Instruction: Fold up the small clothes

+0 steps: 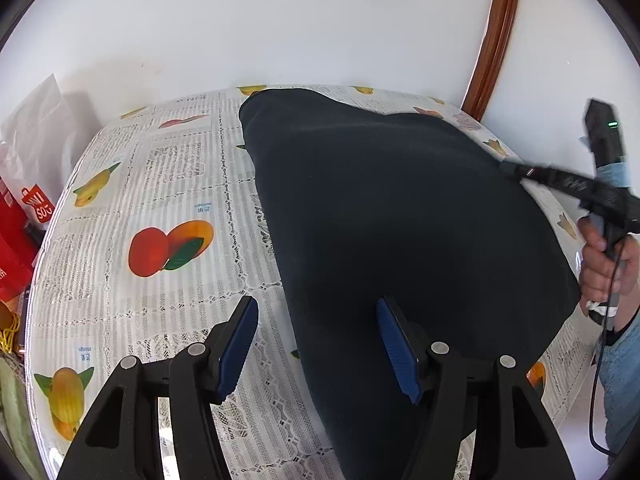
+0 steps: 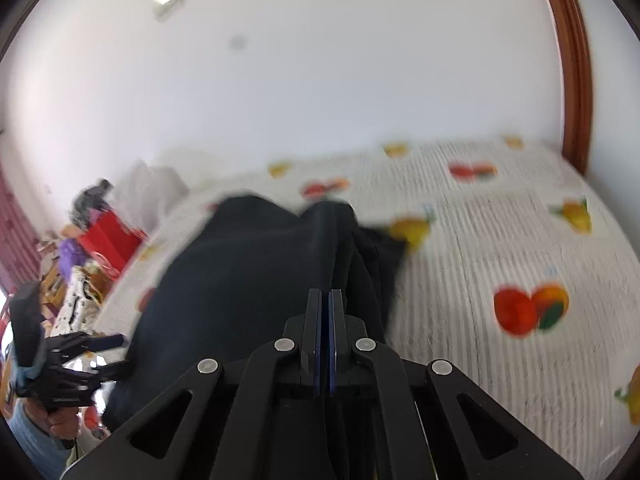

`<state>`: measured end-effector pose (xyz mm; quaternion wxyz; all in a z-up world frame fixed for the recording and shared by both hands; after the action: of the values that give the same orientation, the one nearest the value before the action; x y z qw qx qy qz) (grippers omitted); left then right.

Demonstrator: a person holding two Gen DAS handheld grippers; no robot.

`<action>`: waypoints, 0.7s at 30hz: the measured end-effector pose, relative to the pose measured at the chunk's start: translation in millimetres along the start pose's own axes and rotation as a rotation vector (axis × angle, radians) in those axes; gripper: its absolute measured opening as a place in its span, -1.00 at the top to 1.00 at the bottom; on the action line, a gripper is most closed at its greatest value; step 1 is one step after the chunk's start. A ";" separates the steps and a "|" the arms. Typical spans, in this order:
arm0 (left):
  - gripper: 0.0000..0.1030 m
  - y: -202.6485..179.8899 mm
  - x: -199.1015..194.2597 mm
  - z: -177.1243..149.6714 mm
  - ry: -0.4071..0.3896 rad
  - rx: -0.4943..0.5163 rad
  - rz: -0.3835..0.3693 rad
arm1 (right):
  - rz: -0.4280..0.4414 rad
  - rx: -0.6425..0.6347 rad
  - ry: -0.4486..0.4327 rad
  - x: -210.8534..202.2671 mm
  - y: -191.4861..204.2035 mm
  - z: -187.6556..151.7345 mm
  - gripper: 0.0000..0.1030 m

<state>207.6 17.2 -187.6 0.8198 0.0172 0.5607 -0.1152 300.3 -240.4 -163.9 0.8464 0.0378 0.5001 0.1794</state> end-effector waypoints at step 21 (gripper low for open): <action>-0.13 -12.1 -24.0 -54.2 0.018 -0.001 0.039 | -0.243 0.042 0.062 -50.0 -6.9 -123.0 0.07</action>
<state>147.2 18.1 -184.2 0.8167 0.0289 0.5678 -0.0987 174.6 -278.1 -185.1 0.8451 -0.0112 0.5303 0.0660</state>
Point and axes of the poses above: each gripper's, at about its wrist camera, not at the fingertips, and x roughly the way its jaws point, y to its left, z to its top, the point moved 7 cm from there along x, roughly the way its jaws point, and after that the axes turned 15 degrees about y, right-handed, at the moved point
